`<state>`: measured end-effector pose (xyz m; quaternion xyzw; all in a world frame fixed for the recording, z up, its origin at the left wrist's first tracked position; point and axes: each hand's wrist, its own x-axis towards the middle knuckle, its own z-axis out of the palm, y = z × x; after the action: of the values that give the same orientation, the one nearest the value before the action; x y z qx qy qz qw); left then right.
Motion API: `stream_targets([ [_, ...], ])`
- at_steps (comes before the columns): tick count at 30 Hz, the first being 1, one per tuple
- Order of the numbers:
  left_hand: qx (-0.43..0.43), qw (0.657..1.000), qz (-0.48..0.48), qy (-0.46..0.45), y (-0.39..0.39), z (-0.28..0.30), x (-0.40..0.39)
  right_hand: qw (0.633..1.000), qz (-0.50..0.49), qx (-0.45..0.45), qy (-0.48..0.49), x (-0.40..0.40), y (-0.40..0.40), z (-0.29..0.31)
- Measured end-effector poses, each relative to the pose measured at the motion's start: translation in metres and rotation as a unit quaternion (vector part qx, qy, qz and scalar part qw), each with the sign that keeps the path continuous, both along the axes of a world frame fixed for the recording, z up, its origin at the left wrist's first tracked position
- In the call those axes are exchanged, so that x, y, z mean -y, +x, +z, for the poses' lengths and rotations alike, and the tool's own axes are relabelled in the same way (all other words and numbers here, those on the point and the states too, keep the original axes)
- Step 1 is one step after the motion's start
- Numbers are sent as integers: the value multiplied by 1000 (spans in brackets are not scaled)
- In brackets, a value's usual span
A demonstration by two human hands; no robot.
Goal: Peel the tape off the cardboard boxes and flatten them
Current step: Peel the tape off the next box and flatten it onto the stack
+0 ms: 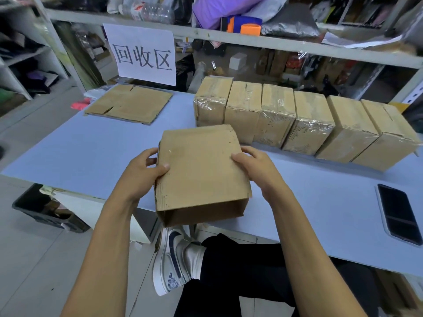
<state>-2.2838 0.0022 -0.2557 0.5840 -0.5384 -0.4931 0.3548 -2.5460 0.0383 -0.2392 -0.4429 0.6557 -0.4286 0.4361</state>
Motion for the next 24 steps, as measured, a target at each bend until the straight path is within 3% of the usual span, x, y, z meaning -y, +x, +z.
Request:
stream_targets([
  [6,-146,986,11,-75,1,20,-4,991,-25,72,-107,3,-4,12],
  [11,-197,974,3,-111,3,33,-2,977,-19,123,-172,3,0,30],
  [14,-217,969,-8,-115,0,36,-8,974,-34,131,-180,5,3,29],
  [17,-271,957,56,-89,-2,34,-13,980,-38,134,-141,4,3,25],
  [20,-219,969,73,-93,-5,34,-14,993,-22,88,-69,2,4,18],
  [24,-22,989,104,-100,-18,36,-16,999,-33,31,-12,1,19,14],
])
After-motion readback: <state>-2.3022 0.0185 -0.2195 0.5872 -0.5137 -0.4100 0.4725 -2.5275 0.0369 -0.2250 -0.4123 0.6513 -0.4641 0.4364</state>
